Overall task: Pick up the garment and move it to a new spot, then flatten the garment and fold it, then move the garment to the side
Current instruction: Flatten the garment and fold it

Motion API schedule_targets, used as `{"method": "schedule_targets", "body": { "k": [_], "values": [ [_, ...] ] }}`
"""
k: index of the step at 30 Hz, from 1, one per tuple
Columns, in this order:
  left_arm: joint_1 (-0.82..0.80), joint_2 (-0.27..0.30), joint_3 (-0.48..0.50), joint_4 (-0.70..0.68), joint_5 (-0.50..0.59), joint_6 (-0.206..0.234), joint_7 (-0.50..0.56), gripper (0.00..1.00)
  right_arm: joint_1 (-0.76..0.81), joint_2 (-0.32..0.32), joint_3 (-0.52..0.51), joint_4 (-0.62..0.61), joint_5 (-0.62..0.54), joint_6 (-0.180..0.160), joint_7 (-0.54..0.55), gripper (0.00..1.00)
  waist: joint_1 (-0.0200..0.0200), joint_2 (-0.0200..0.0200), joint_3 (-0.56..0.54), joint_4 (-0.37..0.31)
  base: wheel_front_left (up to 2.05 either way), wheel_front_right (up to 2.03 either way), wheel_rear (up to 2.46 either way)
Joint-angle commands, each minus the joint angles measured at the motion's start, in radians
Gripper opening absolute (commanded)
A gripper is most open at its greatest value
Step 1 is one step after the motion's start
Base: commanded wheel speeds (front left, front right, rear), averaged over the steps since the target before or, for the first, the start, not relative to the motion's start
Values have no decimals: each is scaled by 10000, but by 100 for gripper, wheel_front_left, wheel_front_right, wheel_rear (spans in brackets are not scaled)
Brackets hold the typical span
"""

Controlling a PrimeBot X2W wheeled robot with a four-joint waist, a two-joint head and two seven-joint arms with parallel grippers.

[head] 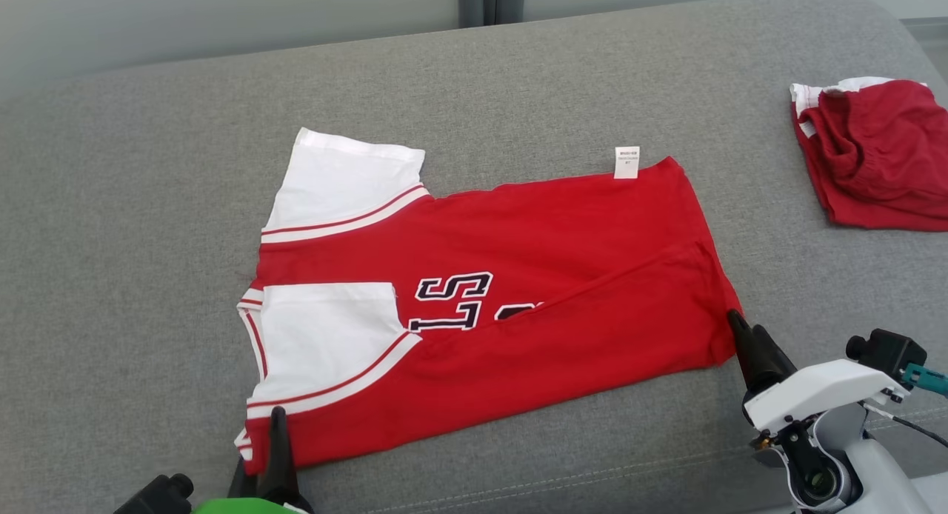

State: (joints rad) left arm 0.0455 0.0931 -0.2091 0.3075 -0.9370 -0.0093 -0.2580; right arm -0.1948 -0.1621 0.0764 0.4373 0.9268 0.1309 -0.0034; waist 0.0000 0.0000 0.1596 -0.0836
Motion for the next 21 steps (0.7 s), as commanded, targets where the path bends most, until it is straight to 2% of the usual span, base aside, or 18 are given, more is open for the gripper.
{"method": "schedule_targets", "body": {
  "k": [1, 10, 18, 21],
  "values": [
    [100, 220, 36, 0, 144, 71, -65, 100, 195, -11, -114, 16, -60, -3, -78, 100, 0, 0, -54, -99, 0, 0, 0],
    [394, 1210, 222, -1269, 613, 484, 217, 100, 478, -258, -886, -350, -540, -3, -227, 100, 0, 0, -46, -352, 0, 0, 0],
    [-1862, 2668, -141, -2399, 1498, 677, 1915, 100, -137, -372, -1100, -1592, -1035, -3, 188, 100, 0, 0, 455, -597, 0, 0, 0],
    [-3139, 3097, -356, -2179, 1698, 511, 2712, 100, -545, -414, -914, -2085, -1087, -3, 493, 100, 0, 0, 832, -815, 0, 0, 0]
  ]
}}
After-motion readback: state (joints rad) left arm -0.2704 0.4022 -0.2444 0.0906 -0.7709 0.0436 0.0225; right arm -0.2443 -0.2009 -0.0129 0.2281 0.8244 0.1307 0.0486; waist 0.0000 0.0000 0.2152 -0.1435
